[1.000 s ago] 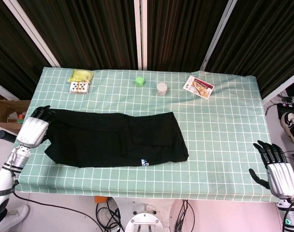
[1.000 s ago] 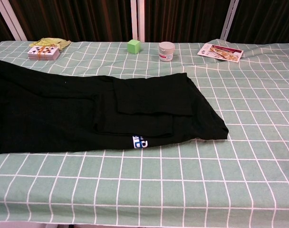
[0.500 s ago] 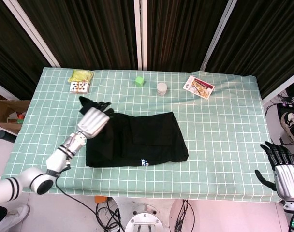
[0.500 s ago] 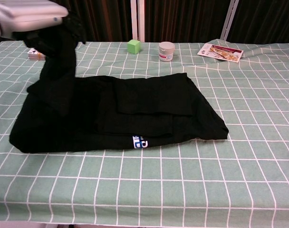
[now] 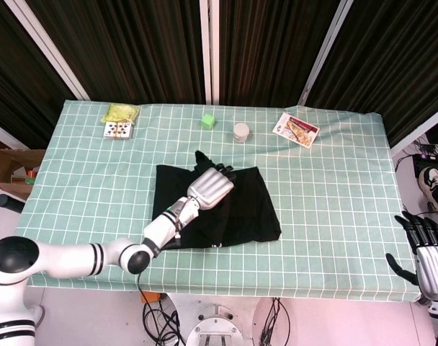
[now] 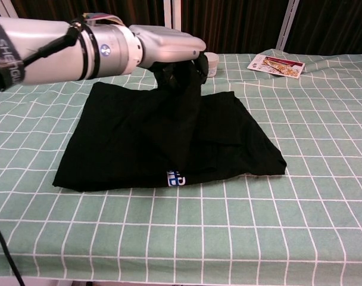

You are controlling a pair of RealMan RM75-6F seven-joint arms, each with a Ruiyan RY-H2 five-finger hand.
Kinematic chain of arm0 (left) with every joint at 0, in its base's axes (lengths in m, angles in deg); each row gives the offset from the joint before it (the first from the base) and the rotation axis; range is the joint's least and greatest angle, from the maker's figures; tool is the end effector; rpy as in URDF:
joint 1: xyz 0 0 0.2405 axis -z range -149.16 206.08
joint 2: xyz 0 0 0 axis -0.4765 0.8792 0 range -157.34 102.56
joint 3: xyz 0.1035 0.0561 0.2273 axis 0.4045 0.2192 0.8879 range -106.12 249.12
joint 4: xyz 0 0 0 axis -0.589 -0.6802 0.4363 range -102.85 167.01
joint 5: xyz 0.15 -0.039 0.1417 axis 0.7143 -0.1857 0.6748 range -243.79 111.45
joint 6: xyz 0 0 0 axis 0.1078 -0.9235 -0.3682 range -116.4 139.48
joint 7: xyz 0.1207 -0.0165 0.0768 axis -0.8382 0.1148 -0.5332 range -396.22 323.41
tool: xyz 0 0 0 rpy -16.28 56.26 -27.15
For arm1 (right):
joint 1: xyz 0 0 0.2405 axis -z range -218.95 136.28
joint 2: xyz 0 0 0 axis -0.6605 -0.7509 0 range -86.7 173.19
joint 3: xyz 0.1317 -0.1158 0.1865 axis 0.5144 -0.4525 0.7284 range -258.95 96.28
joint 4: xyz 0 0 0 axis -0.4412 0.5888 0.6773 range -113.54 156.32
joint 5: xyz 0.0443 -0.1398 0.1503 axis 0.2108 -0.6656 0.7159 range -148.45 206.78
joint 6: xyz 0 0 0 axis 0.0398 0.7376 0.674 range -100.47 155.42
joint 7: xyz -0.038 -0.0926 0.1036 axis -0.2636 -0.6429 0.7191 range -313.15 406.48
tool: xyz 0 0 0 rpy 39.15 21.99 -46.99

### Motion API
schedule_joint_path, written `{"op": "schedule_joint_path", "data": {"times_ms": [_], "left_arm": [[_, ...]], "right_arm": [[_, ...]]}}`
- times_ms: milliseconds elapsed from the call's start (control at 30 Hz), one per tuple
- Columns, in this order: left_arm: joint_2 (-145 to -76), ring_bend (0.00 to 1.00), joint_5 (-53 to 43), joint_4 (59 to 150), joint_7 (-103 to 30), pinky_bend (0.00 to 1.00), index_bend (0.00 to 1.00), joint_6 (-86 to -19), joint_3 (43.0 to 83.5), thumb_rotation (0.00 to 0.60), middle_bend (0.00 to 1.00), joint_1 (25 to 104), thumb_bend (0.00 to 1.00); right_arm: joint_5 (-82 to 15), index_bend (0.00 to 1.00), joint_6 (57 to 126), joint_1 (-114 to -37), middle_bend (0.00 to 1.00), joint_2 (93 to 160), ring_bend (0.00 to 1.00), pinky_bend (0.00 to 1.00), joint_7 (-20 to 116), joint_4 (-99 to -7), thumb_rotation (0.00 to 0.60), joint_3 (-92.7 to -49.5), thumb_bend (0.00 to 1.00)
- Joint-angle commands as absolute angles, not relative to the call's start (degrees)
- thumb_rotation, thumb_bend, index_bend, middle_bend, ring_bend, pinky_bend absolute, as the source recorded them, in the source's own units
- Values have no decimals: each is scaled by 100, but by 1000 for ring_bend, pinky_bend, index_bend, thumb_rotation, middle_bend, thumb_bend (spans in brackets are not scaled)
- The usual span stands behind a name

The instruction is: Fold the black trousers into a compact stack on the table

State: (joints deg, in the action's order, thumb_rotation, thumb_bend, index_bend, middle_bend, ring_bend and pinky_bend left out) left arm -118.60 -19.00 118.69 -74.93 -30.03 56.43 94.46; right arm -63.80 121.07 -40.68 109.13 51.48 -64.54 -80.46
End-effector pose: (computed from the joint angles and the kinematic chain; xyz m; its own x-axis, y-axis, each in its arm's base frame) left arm 0.0006 0.3653 -0.0510 0.6602 0.2126 0.7204 0.6331 -0.6735 -0.3814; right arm -0.3228 -0.1430 0.1664 0.3935 0.0688 0.9168 -0.9167 -0.0465 0.3969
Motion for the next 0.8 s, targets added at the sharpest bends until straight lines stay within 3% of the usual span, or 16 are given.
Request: {"op": "schedule_joint_path", "data": {"times_ms": [33, 300, 600, 633, 733, 800], "left_arm": [[-12265, 122, -2539, 11494, -7956, 171, 613, -3089, 5627, 600, 250, 9971, 668], [-12887, 117, -3694, 10716, -8449, 171, 612, -3107, 5638, 600, 240, 10781, 668], [-13204, 106, -4279, 10264, -8667, 166, 605, -2851, 5863, 600, 224, 11289, 663], [-13251, 104, -4303, 10196, -8681, 166, 582, -2844, 5895, 600, 218, 11329, 625], [-13399, 89, -4348, 10024, -8597, 166, 321, -2903, 5899, 600, 165, 11382, 289], [-13393, 82, -4156, 10115, -8238, 166, 211, -3001, 5744, 600, 146, 11259, 170]], "right_arm": [[-6373, 183, 12086, -4077, 135, 10917, 98, 140, 5166, -6445, 600, -8040, 191], [-6326, 184, 12081, -4052, 135, 10918, 98, 140, 5258, -6383, 600, -8031, 191], [-6262, 184, 12108, -3995, 136, 10938, 98, 140, 5411, -6256, 600, -8024, 191], [-6258, 184, 12109, -3990, 136, 10944, 98, 140, 5426, -6244, 600, -8024, 191], [-6257, 184, 12113, -3977, 136, 10961, 98, 140, 5463, -6205, 600, -8030, 190], [-6250, 184, 12117, -3970, 136, 10966, 98, 140, 5494, -6182, 600, -8027, 190]]}}
